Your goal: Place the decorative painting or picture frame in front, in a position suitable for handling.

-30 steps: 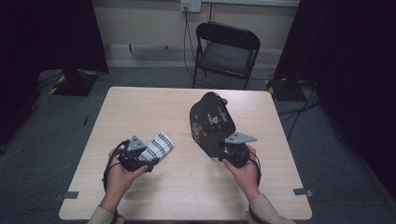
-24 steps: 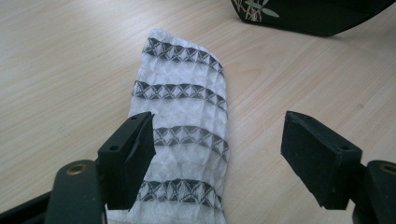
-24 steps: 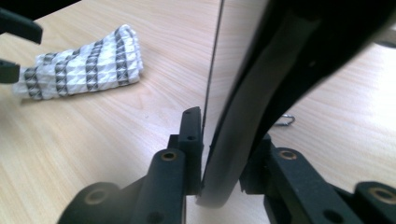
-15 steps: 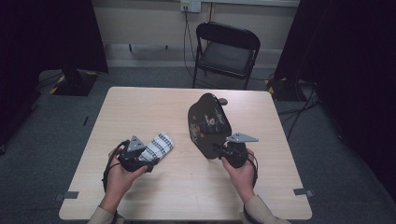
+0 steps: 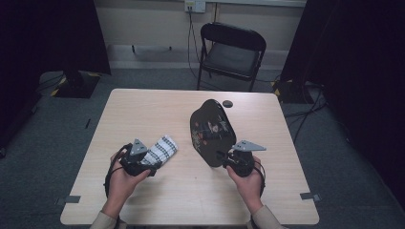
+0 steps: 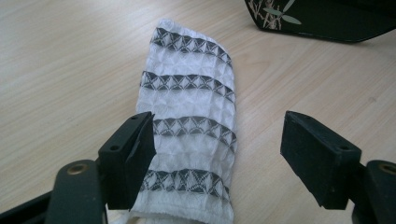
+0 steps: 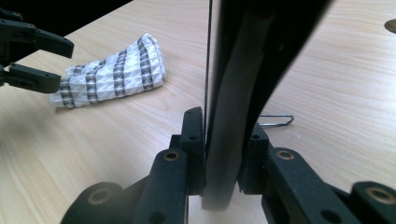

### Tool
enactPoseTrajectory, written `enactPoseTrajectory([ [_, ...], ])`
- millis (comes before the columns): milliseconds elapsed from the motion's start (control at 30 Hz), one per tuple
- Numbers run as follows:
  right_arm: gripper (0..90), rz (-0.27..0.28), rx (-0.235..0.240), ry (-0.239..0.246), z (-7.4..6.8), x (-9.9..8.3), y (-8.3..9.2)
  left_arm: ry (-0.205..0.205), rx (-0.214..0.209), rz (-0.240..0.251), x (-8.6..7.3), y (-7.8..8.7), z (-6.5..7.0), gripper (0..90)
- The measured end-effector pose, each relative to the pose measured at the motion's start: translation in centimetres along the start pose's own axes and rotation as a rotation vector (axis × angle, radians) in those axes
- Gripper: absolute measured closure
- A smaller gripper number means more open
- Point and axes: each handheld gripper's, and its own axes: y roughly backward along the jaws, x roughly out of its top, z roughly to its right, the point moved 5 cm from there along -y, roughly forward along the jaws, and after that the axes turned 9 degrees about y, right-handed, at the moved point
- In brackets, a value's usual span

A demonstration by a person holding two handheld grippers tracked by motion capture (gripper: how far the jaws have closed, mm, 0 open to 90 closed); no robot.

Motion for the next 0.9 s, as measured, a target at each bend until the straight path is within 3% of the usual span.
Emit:
enactPoseTrajectory([
  [167,72.1,0.001,0.024,0.019,0.2,0.6,0.1,0.017,0.006,-0.002,-0.1,0.1,-0.1,26.2],
  [333,73.5,0.010,0.054,0.012,0.6,0.3,-0.2,0.029,0.020,-0.005,-0.2,0.2,-0.2,26.5],
  [467,76.8,0.029,0.050,0.026,0.7,0.2,-0.4,0.030,0.030,-0.022,-0.3,0.0,-0.3,26.7],
  [633,77.3,0.027,0.086,-0.022,0.9,0.0,-0.8,0.035,0.039,-0.032,-0.3,-0.3,-0.4,27.1],
  [833,80.0,0.013,0.074,-0.007,1.1,0.3,-1.1,0.048,0.046,-0.048,-0.7,-0.9,-0.7,27.7],
  [900,80.0,0.013,0.081,-0.024,1.1,0.4,-1.2,0.054,0.053,-0.047,-0.7,-1.1,-0.9,28.1],
])
